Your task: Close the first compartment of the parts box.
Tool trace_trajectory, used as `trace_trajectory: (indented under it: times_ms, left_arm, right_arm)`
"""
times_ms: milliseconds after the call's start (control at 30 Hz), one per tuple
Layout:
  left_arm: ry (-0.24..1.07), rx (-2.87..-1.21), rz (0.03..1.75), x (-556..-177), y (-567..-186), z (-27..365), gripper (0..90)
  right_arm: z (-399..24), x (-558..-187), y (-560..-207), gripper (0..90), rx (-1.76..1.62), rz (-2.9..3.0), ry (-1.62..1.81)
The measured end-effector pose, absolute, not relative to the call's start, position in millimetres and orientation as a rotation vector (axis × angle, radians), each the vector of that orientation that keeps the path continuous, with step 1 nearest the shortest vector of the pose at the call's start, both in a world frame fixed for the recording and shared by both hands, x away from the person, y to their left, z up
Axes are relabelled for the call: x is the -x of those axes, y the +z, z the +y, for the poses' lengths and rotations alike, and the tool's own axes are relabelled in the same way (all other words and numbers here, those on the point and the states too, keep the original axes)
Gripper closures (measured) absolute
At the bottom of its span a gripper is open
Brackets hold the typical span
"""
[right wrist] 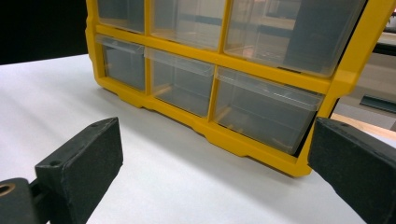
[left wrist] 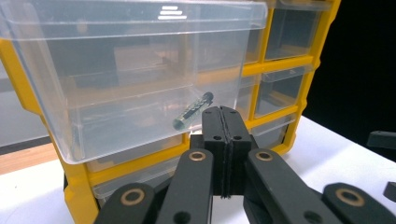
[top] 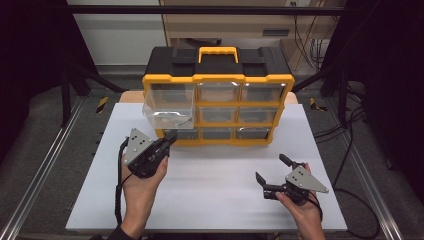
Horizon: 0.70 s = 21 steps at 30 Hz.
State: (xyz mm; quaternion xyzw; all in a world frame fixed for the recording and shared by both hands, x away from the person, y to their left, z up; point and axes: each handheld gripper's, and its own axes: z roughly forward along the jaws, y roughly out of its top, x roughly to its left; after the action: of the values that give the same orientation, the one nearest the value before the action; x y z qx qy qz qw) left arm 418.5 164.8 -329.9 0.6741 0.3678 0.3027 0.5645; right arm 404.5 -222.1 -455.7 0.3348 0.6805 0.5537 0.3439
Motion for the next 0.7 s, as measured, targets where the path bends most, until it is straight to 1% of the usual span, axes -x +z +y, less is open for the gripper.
trace_trajectory:
  times_ms: [700]
  left_arm:
    - [0.721,-1.6,0.929,-439,-336,164,89.6]
  right_arm:
    - [-222,-405,-455,3.3,-0.871,1.768,1.441]
